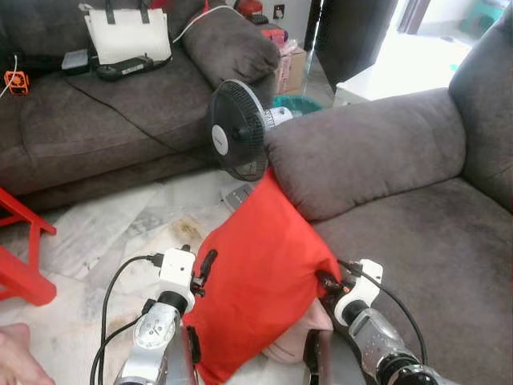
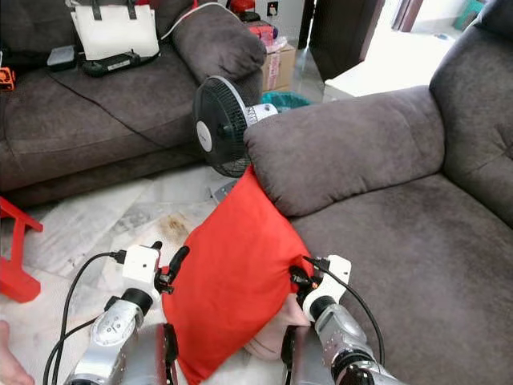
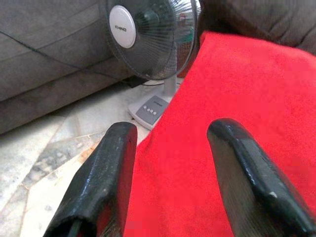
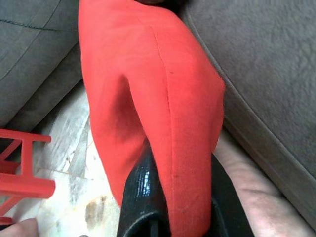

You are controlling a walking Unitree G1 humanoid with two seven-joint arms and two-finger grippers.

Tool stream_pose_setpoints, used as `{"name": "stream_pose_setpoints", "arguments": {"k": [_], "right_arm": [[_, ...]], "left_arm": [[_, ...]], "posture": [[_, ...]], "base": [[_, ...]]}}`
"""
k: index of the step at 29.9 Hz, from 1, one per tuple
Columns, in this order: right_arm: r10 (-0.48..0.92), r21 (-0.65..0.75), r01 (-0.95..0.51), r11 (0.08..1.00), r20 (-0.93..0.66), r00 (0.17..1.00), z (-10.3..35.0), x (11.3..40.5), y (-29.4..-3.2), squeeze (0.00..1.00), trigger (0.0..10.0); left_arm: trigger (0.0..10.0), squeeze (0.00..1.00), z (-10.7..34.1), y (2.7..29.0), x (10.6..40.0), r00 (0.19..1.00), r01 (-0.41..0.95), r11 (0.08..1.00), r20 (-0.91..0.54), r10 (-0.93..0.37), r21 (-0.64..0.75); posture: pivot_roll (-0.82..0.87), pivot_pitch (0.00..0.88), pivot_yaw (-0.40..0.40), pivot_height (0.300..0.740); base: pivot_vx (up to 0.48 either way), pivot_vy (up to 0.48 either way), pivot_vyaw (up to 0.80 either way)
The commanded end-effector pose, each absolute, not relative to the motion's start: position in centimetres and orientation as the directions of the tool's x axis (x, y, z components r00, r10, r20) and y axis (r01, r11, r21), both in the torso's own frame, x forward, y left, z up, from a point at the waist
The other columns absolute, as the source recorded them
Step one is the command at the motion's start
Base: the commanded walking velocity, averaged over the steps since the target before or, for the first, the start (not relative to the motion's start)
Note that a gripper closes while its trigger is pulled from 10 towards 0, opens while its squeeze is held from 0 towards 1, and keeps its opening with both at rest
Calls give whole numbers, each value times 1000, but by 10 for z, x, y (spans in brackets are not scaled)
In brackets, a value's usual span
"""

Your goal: Move the pillow to the sofa from floor

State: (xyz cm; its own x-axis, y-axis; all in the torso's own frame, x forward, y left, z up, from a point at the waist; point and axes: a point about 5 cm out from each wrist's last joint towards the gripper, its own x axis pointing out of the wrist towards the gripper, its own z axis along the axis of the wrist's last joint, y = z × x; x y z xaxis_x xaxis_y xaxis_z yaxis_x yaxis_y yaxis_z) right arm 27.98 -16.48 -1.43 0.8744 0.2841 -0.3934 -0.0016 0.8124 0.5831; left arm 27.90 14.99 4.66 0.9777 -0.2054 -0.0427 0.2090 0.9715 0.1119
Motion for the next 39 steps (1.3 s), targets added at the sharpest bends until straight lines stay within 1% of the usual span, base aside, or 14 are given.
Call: {"name": "stream_pose_setpoints", "arguments": {"k": [1, 4, 10, 39], "right_arm": [[267, 571, -2, 821, -380, 886, -12, 282, -168, 0, 10000], [260, 566, 4, 824, -385, 886, -12, 282, -169, 0, 10000], [246, 547, 13, 837, -398, 884, -12, 283, -169, 0, 10000], [229, 547, 29, 837, -398, 888, -12, 283, -169, 0, 10000]], "left_arm": [[10000, 0, 46, 150, 279, 977, 214, 970, -44, -211, 112], [10000, 0, 46, 151, 279, 976, 215, 970, -45, -211, 114], [10000, 0, 47, 150, 279, 976, 216, 970, -42, -212, 113], [10000, 0, 45, 151, 279, 976, 218, 969, -53, -213, 118]], "posture": [[111, 60, -39, 665], [111, 64, -38, 680], [109, 71, -35, 680], [116, 85, -32, 680]], "base": [[0, 0, 0], [0, 0, 0], [0, 0, 0], [0, 0, 0]]}}
